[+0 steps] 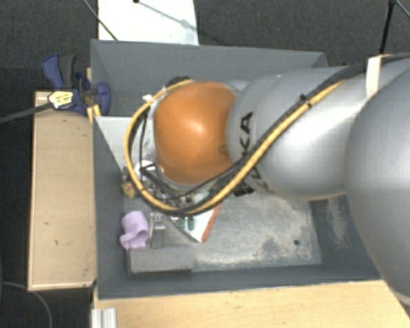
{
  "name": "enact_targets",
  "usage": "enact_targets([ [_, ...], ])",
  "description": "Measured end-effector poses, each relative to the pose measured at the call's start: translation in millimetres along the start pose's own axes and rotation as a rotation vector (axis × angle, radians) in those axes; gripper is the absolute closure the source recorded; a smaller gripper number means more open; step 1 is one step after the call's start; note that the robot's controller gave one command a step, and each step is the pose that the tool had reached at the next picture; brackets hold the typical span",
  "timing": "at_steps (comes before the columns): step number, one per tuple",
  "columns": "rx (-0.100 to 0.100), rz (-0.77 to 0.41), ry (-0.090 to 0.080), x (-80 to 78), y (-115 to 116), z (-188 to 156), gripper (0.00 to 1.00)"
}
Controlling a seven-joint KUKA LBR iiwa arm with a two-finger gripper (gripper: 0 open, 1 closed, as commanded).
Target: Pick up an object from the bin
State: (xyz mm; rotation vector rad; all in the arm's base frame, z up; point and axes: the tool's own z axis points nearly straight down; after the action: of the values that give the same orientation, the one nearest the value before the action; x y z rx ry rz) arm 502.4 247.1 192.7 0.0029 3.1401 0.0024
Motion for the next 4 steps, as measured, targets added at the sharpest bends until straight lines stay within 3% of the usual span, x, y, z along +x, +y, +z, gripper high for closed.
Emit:
enact_targets([
  [1, -0.002, -0.111, -0.007, -4.8, 5.0, 29.7, 0.00],
  [2, 0.002, -0.082, 0.003, 9.5, 0.2, 52.4, 0.00],
  [3, 0.001, 0.027, 0.001, 8.0, -0.4, 71.3, 0.00],
  [4, -0.013, 0.092, -0.027, 15.7, -13.0, 110.5, 1.00],
])
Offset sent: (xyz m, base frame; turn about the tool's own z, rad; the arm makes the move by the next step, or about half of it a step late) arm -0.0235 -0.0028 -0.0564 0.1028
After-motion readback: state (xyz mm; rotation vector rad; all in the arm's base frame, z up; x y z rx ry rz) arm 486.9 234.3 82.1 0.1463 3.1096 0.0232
